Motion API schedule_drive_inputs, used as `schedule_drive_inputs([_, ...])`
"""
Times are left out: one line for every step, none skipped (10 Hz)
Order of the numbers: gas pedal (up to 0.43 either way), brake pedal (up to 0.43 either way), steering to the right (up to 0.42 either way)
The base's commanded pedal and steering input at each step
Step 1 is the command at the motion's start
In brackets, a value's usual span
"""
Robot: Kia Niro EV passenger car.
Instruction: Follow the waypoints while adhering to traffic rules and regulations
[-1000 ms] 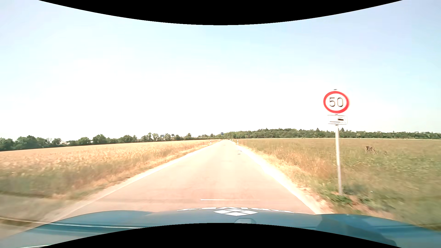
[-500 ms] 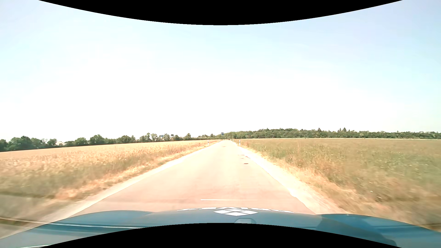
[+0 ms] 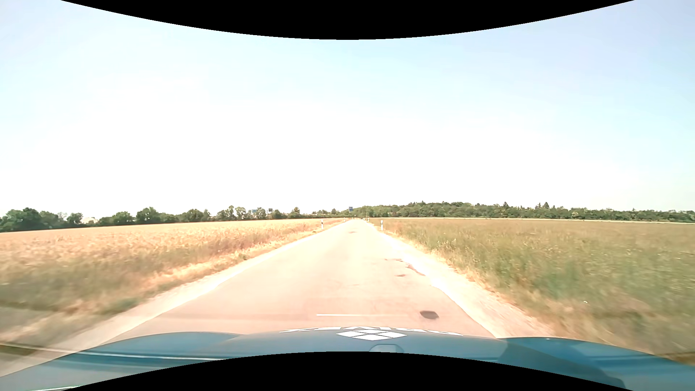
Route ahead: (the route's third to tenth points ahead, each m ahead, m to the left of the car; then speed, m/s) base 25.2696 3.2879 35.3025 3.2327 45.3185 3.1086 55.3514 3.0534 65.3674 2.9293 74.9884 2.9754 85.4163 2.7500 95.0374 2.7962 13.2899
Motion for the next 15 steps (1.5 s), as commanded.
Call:
schedule_drive_inputs([0.138, 0.000, -0.003])
schedule_drive_inputs([0.138, 0.000, -0.003])
schedule_drive_inputs([0.138, 0.000, -0.003])
schedule_drive_inputs([0.138, 0.000, -0.003])
schedule_drive_inputs([0.138, 0.000, -0.003])
schedule_drive_inputs([0.150, 0.000, -0.003])
schedule_drive_inputs([0.150, 0.000, -0.003])
schedule_drive_inputs([0.150, 0.000, -0.002])
schedule_drive_inputs([0.150, 0.000, -0.002])
schedule_drive_inputs([0.150, 0.000, -0.002])
schedule_drive_inputs([0.150, 0.000, -0.002])
schedule_drive_inputs([0.150, 0.000, -0.001])
schedule_drive_inputs([0.150, 0.000, -0.001])
schedule_drive_inputs([0.150, 0.000, -0.001])
schedule_drive_inputs([0.150, 0.000, -0.001])
